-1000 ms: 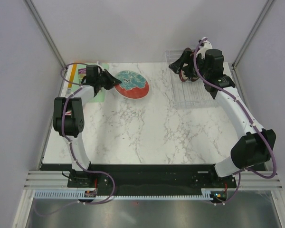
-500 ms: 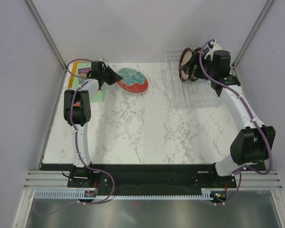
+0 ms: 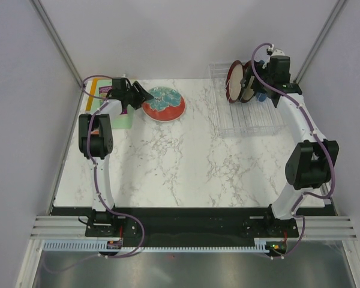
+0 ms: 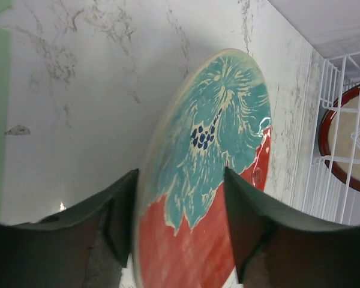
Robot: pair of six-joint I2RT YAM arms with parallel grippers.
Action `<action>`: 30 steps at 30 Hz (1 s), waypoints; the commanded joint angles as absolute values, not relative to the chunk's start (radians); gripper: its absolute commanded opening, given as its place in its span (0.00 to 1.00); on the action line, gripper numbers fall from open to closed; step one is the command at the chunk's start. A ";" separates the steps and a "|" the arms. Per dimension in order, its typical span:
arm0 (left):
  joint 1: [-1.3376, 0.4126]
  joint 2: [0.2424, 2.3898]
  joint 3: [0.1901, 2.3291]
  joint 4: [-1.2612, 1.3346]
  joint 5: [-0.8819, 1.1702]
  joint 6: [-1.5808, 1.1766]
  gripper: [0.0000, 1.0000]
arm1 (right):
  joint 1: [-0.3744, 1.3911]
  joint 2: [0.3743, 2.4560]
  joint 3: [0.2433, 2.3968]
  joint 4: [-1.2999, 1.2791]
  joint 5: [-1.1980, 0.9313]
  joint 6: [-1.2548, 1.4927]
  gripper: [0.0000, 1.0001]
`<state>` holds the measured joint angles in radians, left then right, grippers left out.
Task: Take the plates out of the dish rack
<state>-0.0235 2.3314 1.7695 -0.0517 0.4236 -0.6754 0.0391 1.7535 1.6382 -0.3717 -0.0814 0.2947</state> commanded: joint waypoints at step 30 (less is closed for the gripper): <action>-0.215 1.902 1.605 -0.291 0.014 -0.416 0.90 | 0.192 2.307 2.327 -0.538 0.515 0.043 0.73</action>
<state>-0.1730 2.0327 1.6482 -0.3058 0.0696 -0.4667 0.1978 2.2673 2.2627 -0.5503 0.3878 0.0818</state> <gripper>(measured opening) 0.901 0.771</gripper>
